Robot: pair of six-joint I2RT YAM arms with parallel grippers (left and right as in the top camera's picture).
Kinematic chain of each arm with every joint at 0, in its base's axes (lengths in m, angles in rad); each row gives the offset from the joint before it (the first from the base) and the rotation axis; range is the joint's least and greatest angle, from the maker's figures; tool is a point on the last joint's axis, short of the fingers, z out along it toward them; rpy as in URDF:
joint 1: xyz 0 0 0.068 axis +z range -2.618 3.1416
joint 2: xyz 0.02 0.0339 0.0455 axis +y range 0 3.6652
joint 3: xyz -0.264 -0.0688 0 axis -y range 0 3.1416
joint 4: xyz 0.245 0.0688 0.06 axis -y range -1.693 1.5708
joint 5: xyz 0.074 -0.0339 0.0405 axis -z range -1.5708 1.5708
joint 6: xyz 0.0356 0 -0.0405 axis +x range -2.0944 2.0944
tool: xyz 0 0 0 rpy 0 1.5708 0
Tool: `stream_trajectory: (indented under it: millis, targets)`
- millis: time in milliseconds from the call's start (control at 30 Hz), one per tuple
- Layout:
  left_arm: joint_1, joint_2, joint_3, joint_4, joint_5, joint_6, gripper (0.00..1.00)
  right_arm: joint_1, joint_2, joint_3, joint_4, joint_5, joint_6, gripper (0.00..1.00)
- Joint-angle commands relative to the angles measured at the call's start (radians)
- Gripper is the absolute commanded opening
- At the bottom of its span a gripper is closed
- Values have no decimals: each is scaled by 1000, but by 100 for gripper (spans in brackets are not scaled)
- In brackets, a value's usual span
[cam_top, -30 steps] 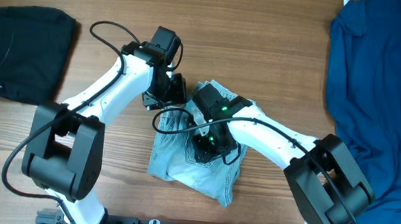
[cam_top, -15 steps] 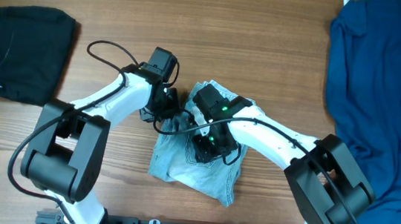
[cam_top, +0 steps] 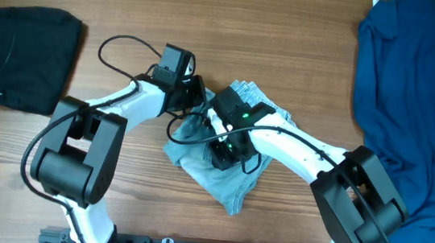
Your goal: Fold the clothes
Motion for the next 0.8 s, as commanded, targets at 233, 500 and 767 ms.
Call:
stream_trajectory:
  millis: [233, 500, 767]
  targets:
    - [141, 50, 26, 325, -134, -12, 4, 79, 23, -46, -49, 45, -85, 35]
    - [165, 50, 26, 359, -159, -2, 4, 80, 23, -51, -154, 60, -67, 35]
    - [171, -4, 27, 219, 23, 164, 90, 60, -31, 56, -115, 190, 38, 41]
